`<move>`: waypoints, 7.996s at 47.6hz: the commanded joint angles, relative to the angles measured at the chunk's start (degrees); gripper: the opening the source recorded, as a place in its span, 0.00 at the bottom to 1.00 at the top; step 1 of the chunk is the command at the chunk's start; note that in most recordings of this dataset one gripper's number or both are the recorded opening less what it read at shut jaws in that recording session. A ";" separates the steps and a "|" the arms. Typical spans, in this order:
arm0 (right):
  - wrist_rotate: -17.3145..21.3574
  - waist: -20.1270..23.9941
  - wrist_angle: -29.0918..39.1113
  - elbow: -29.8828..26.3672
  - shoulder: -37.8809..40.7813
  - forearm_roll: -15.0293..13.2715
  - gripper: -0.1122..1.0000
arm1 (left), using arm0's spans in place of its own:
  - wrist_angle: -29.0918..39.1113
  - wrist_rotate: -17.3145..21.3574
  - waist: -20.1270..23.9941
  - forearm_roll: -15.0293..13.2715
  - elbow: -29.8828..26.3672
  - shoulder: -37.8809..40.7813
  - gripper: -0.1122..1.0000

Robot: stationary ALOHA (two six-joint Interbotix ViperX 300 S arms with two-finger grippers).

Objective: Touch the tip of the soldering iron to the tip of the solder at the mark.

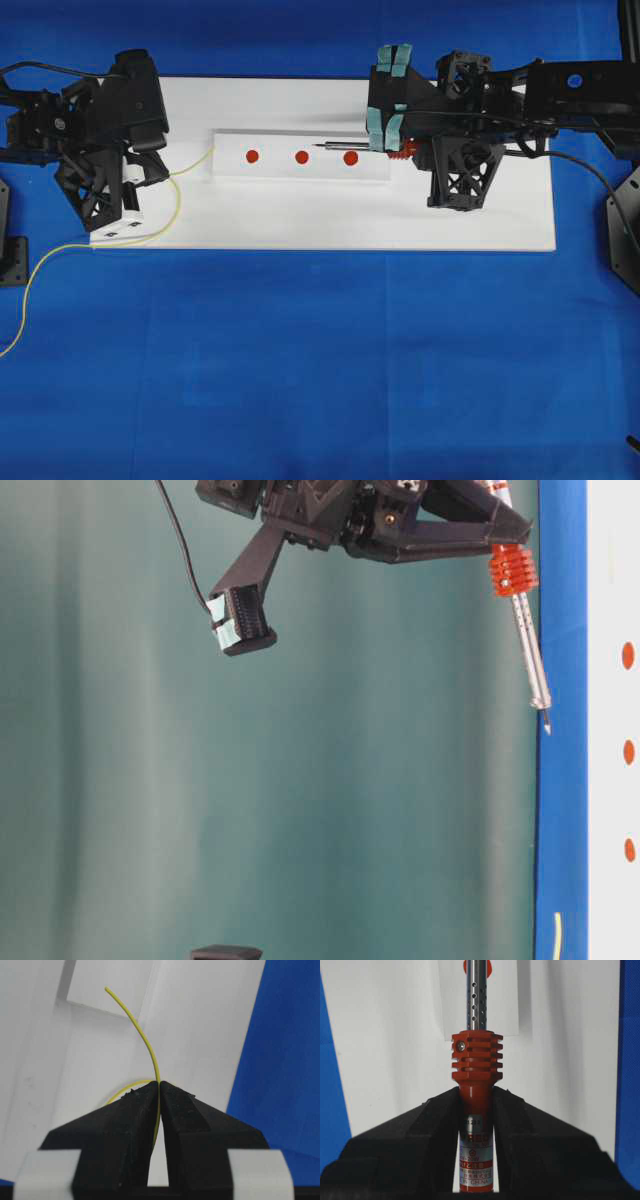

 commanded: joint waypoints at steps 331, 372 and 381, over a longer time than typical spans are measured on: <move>2.64 -0.35 -0.88 9.23 -8.26 -3.25 0.16 | -3.60 -0.18 -1.14 0.09 -18.72 18.46 0.12; 2.64 -0.35 -2.55 10.46 -7.91 -4.31 0.16 | -5.71 -0.26 -1.85 0.09 -28.83 32.17 0.12; 2.64 -0.35 -2.55 10.63 -7.91 -4.31 0.16 | -5.63 -0.26 -1.85 0.00 -28.83 33.13 0.12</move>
